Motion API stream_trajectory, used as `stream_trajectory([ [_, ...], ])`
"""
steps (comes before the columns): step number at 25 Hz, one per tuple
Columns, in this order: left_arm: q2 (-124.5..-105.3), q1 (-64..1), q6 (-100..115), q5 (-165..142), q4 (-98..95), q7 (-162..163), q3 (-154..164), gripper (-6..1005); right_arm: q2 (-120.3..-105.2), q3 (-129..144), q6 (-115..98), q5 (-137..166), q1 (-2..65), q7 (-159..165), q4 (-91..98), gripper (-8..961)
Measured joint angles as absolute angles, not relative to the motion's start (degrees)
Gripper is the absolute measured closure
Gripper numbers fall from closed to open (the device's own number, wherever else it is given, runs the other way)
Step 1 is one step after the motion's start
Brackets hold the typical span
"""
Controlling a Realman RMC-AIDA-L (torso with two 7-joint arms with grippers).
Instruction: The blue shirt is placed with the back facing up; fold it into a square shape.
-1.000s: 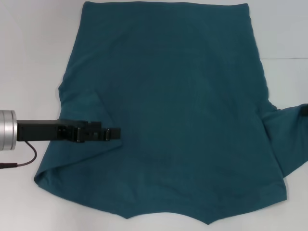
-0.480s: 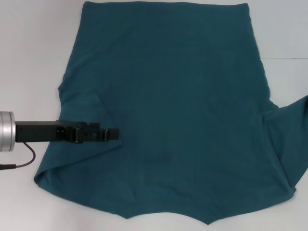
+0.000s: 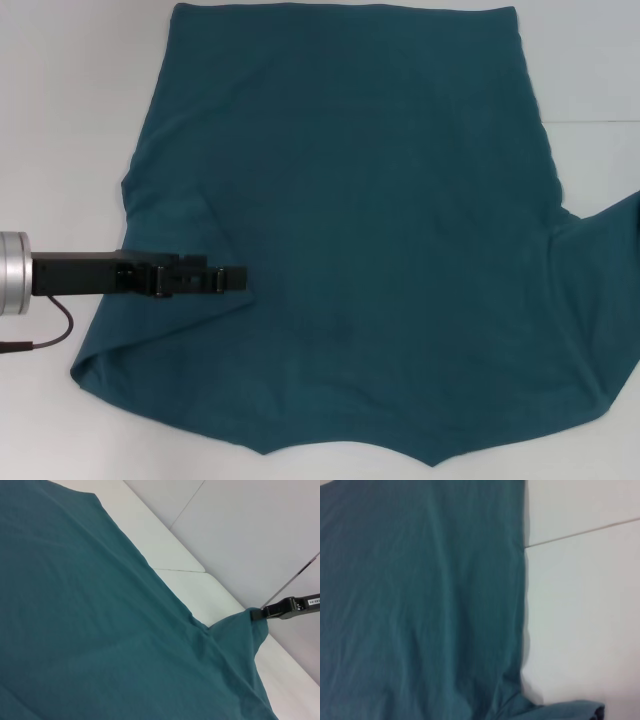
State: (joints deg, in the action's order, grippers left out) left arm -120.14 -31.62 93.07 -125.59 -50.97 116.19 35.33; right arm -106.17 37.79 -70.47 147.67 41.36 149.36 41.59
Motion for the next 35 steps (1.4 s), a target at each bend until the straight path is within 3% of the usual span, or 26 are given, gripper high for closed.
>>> stream_trajectory([
  [14, -120.20, -32.0, 93.0, -125.6, -51.7, 116.9, 35.3, 34, -106.81, 40.1, -83.8, 147.6, 45.3, 149.5, 41.7, 919],
  [21, -120.26, -32.0, 92.4, -125.5, -51.7, 117.3, 35.3, 33, -107.86, 41.8, -86.0, 147.7, 47.2, 150.4, 42.1, 917],
  [28, -120.58, -31.9, 91.7, -125.5, -51.7, 117.3, 35.3, 33, -109.93, 42.5, -82.6, 147.3, 48.0, 150.5, 41.9, 914],
  [35, -120.68, -32.0, 91.0, -125.5, -51.7, 117.3, 35.3, 34, -109.96, 41.1, -79.8, 144.8, 47.9, 152.5, 42.1, 911],
])
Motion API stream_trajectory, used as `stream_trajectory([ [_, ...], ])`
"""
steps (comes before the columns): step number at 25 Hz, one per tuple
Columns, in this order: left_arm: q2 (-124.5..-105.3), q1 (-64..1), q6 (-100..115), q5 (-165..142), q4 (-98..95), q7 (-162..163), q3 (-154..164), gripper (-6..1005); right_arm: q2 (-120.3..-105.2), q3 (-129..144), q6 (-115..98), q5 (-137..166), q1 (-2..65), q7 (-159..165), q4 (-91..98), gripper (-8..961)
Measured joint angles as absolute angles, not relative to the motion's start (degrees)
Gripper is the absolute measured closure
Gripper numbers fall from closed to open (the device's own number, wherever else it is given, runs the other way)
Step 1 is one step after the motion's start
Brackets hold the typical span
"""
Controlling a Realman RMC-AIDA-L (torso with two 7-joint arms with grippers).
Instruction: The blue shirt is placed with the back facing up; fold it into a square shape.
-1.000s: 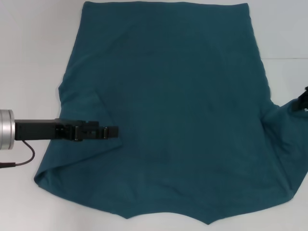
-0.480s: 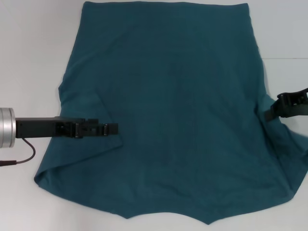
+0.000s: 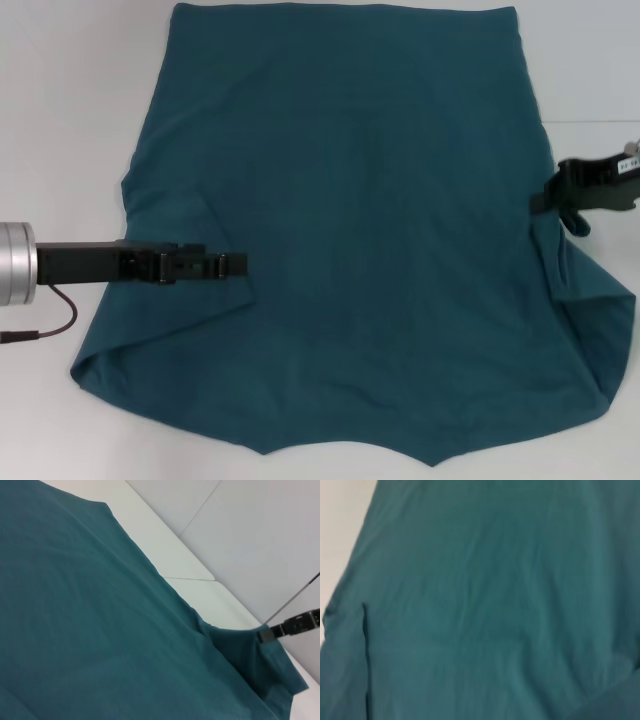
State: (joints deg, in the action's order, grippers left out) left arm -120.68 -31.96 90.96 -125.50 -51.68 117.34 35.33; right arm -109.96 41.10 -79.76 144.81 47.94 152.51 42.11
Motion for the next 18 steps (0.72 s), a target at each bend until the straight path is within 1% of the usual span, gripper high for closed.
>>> stream_trajectory([
  [4, -120.69, -32.0, 90.9, -125.5, -51.7, 117.3, 35.3, 34, -109.80, 40.1, -76.9, 142.2, 47.5, 152.9, 41.7, 909],
  [10, -120.68, -32.1, 90.3, -125.5, -51.7, 117.5, 35.3, 34, -110.18, 40.5, -73.0, 141.7, 47.7, 153.1, 39.5, 907],
  [18, -120.67, -31.9, 89.3, -125.5, -51.7, 117.5, 35.3, 34, -110.38, 42.8, -73.9, 141.9, 48.3, 153.3, 37.4, 903],
])
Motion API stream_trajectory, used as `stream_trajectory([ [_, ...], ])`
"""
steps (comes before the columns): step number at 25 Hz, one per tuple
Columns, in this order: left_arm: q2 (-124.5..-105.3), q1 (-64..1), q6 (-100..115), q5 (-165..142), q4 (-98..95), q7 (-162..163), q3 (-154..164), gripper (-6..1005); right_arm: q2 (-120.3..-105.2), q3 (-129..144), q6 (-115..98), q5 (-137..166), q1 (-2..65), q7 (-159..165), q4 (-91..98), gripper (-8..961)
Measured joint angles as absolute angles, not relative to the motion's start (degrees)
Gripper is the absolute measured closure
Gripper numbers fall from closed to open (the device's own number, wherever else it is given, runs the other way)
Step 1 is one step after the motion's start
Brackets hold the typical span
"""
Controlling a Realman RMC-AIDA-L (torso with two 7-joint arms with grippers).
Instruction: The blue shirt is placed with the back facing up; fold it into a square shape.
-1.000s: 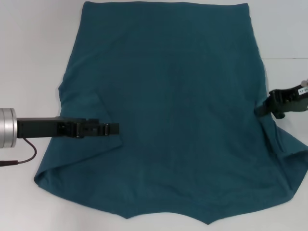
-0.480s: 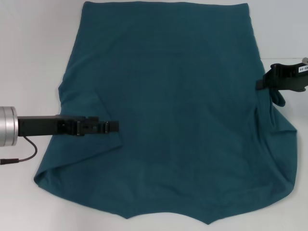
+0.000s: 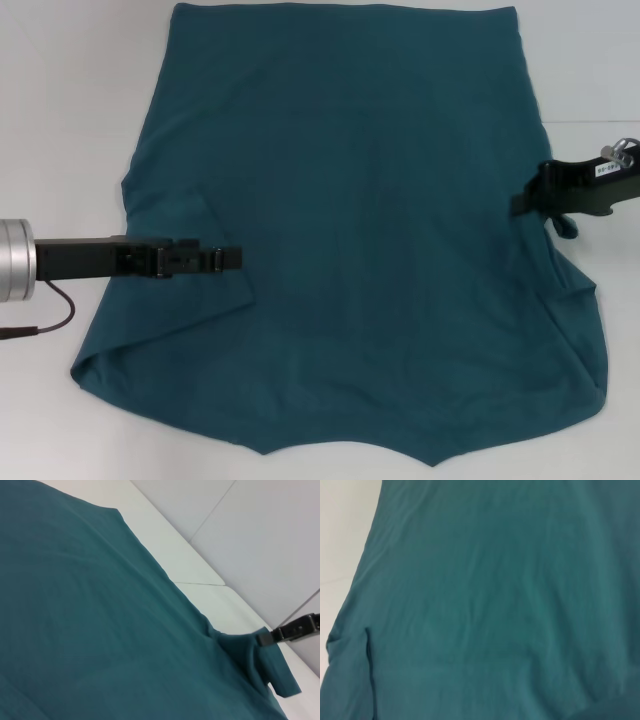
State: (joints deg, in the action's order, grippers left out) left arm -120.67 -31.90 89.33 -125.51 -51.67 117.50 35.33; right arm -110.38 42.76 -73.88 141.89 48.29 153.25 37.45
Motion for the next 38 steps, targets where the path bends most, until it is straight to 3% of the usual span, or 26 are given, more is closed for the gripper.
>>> stream_trajectory([
  [15, -120.89, -31.8, 88.6, -125.5, -51.4, 117.5, 35.3, 33, -110.39, 42.3, -72.4, 140.0, 48.0, 152.7, 34.1, 897],
  [26, -120.94, -31.6, 88.6, -125.5, -51.4, 117.5, 35.3, 33, -109.74, 40.3, -70.6, 126.7, 45.9, 148.9, 30.4, 676],
  [31, -120.93, -31.6, 88.0, -125.5, -51.3, 117.4, 35.3, 33, -109.05, 41.2, -71.5, 129.0, 45.9, 150.0, 30.3, 436],
  [38, -120.93, -31.6, 87.9, -125.5, -51.2, 117.4, 35.3, 33, -108.46, 43.0, -75.1, 131.8, 46.4, 149.2, 32.7, 279],
])
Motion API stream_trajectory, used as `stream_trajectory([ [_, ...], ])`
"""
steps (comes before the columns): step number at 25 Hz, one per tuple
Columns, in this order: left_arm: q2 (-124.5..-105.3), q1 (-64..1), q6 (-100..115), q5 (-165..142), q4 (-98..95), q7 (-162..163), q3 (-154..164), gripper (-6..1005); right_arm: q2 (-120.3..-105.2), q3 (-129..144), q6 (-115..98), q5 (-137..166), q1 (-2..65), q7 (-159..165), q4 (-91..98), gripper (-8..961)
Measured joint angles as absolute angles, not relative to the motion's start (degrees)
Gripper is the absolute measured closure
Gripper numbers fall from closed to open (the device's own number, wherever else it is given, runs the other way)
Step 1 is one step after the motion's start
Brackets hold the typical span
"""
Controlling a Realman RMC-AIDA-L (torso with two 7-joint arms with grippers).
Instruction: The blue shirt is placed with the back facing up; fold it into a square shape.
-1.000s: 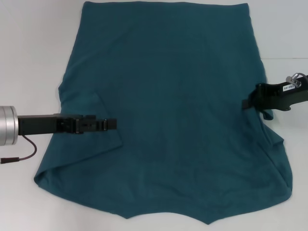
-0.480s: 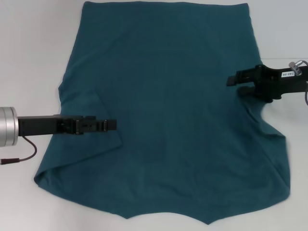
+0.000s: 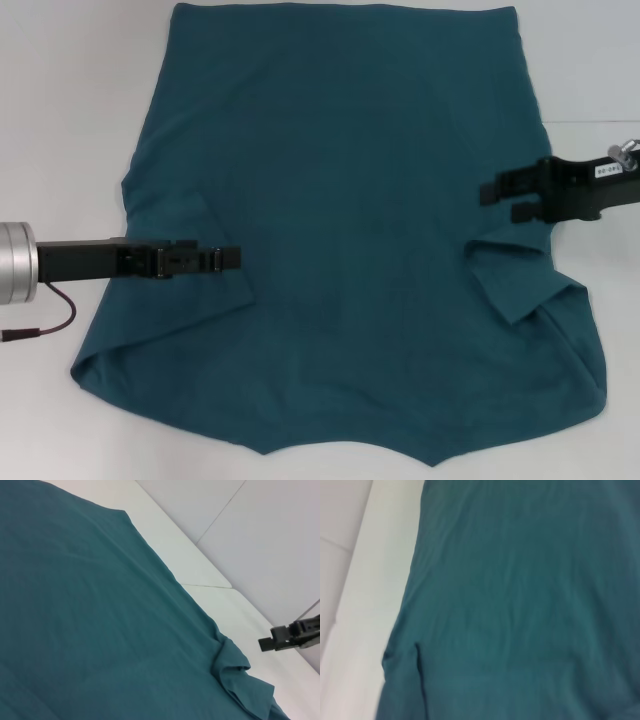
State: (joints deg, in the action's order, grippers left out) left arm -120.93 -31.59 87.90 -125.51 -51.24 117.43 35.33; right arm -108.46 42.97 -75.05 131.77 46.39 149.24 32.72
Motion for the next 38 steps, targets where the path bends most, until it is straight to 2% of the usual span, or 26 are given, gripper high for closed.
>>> stream_trajectory([
  [5, -120.93, -31.2, 87.9, -125.5, -51.3, 117.6, 35.3, 34, -107.39, 46.1, -81.0, 138.3, 46.2, 148.3, 38.7, 280],
  [13, -120.93, -31.2, 88.0, -125.5, -51.5, 117.7, 35.4, 34, -106.91, 46.3, -85.7, 143.6, 43.4, 139.5, 43.8, 282],
  [17, -120.93, -31.3, 88.0, -125.5, -51.5, 117.7, 35.5, 34, -107.76, 46.4, -83.3, 143.6, 42.0, 133.7, 43.8, 283],
  [23, -120.94, -31.4, 88.2, -125.5, -51.5, 117.8, 35.4, 34, -110.08, 46.5, -80.2, 144.1, 40.5, 124.0, 43.9, 284],
  [38, -121.00, -31.5, 88.3, -125.5, -51.4, 118.3, 35.3, 34, -113.64, 46.6, -79.5, 150.4, 39.3, 116.7, 50.6, 286],
])
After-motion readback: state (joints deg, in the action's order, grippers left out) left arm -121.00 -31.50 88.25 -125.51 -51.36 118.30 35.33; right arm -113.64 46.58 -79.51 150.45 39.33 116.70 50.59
